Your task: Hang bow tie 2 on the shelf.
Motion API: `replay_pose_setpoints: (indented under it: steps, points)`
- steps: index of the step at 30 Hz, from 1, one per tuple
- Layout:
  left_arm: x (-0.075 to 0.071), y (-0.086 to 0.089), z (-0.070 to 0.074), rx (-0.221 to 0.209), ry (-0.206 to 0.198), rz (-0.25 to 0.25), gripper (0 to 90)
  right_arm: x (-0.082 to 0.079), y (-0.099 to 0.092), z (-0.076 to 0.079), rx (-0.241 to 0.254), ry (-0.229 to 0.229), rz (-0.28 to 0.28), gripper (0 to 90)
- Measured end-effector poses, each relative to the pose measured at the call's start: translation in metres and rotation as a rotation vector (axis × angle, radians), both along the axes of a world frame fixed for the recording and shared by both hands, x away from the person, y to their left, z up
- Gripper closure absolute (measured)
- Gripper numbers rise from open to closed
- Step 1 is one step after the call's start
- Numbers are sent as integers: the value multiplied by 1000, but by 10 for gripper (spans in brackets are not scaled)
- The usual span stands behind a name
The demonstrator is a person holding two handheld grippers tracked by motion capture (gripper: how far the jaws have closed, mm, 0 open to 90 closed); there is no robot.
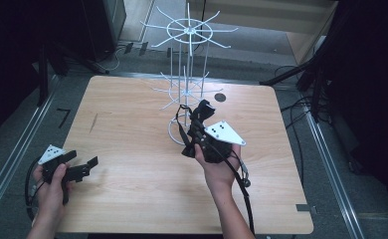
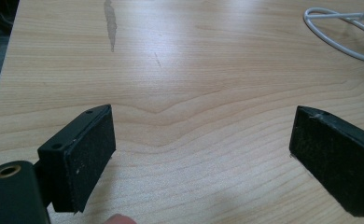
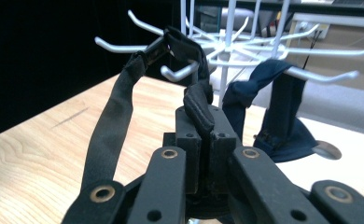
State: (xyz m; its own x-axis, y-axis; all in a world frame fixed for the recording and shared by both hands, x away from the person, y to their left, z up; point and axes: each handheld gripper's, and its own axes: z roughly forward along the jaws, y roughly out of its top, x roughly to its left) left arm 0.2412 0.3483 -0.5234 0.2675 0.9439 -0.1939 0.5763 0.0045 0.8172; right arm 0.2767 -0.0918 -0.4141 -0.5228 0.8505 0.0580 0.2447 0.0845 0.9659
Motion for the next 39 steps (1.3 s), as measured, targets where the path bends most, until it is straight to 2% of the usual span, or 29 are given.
replay_pose_setpoints:
  steps: [2,4,9,12,17,23,33,39]
  points:
    - [0,0,0,-4,-1,2,77,4,2,-4,0,16,7,844]
    - [0,0,0,-5,0,1,77,6,2,-8,-6,27,4,783]
    - [0,0,0,-6,0,0,77,11,-5,-19,9,62,-11,565]
    - [0,0,0,-6,-1,1,77,11,-13,-23,27,82,2,501]
    - [0,0,0,0,1,1,77,8,-29,-28,26,83,4,404]
    - [0,0,0,0,3,-1,77,3,-48,-36,32,83,14,338]
    - [0,0,0,-1,3,-1,77,-10,-78,-56,9,96,-12,333]
    - [0,0,0,1,2,-1,77,-16,-97,-69,-8,110,-46,334]
